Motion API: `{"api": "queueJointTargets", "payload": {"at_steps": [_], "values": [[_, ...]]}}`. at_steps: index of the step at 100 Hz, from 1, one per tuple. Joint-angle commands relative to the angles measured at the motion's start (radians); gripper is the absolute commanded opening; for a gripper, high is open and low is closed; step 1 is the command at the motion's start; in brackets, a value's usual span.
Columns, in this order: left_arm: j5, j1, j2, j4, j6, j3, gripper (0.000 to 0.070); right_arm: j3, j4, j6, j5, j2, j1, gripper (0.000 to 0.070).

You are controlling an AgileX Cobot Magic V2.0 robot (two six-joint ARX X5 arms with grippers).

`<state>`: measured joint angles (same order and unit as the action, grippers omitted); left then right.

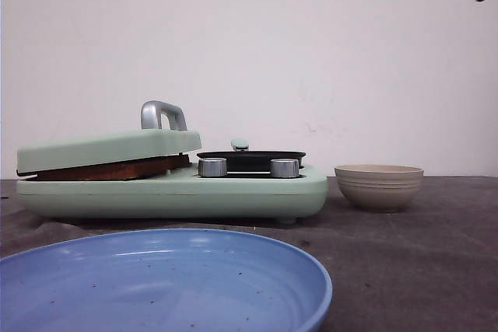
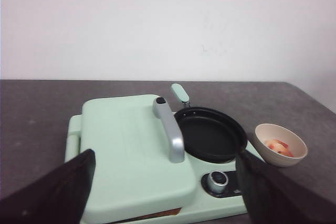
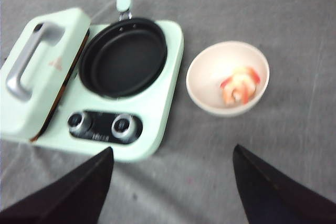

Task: Make breakfast with bread and shrimp
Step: 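Lower the right gripper to the cream shrimp bowl and grip its rim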

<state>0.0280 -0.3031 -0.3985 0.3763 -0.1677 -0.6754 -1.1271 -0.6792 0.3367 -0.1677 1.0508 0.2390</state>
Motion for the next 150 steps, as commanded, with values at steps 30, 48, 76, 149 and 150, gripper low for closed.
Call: {"api": "queueJointTargets", "payload": {"at_steps": [30, 48, 76, 149, 150], "values": [[-0.003, -0.003, 0.136, 0.029, -0.044, 0.099, 0.0474, -0.27, -0.085, -0.066, -0.046, 0.389, -0.101, 0.044], [-0.003, -0.003, 0.139, 0.064, -0.043, 0.099, 0.0474, -0.327, -0.085, -0.067, -0.045, 0.538, -0.123, 0.044], [-0.003, -0.003, 0.139, 0.073, -0.042, 0.099, 0.0475, -0.348, -0.04, -0.068, -0.046, 0.723, -0.163, 0.044], [-0.006, -0.003, 0.139, 0.075, -0.042, 0.099, 0.0474, -0.355, 0.061, -0.087, -0.068, 0.935, -0.185, 0.0266], [-0.006, -0.003, 0.139, 0.075, -0.042, 0.099, 0.0474, -0.355, 0.063, -0.087, -0.068, 0.936, -0.184, 0.0254]]}}
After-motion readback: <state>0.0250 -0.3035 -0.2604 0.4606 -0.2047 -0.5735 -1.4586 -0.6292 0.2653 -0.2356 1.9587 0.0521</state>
